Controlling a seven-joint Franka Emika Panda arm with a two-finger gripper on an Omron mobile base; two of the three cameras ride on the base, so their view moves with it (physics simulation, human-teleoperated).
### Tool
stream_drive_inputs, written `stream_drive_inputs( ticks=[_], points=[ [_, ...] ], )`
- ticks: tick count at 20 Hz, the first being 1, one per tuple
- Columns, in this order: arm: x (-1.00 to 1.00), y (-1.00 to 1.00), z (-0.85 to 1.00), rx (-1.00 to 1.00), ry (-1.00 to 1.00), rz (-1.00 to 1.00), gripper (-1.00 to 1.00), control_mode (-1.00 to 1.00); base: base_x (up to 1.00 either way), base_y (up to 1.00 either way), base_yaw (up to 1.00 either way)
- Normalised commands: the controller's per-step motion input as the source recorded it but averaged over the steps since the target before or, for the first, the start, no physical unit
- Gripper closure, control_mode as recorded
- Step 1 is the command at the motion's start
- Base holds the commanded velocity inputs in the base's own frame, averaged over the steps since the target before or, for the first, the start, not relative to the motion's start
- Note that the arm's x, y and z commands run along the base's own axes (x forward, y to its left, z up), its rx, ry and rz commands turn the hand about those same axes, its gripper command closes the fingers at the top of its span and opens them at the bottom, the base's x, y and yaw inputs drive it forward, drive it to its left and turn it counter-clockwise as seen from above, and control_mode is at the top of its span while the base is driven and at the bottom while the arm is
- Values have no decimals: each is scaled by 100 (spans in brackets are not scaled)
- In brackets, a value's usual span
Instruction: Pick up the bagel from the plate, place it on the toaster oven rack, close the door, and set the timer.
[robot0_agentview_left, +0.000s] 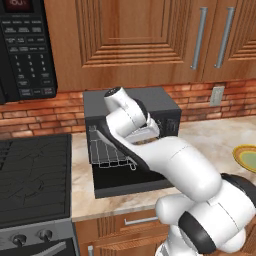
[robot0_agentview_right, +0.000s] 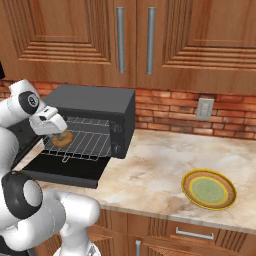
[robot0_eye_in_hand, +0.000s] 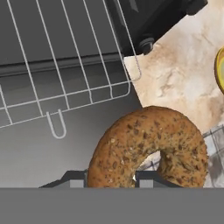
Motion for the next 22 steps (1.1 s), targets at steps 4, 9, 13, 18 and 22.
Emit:
stream_drive_inputs(
  ticks=[4, 9, 13, 18, 22],
  points=[
    [26, 34, -18, 0, 0, 8, 100, -100, 0, 0, 0],
    [16, 19, -26, 0, 0, 7, 100, -100, 0, 0, 0],
    [33, 7, -24, 2, 0, 6, 100, -100, 0, 0, 0],
    [26, 0, -24, 3, 0, 5, 100, -100, 0, 0, 0],
    [11, 0, -28, 3, 0, 4, 100, -100, 0, 0, 0]
  ],
)
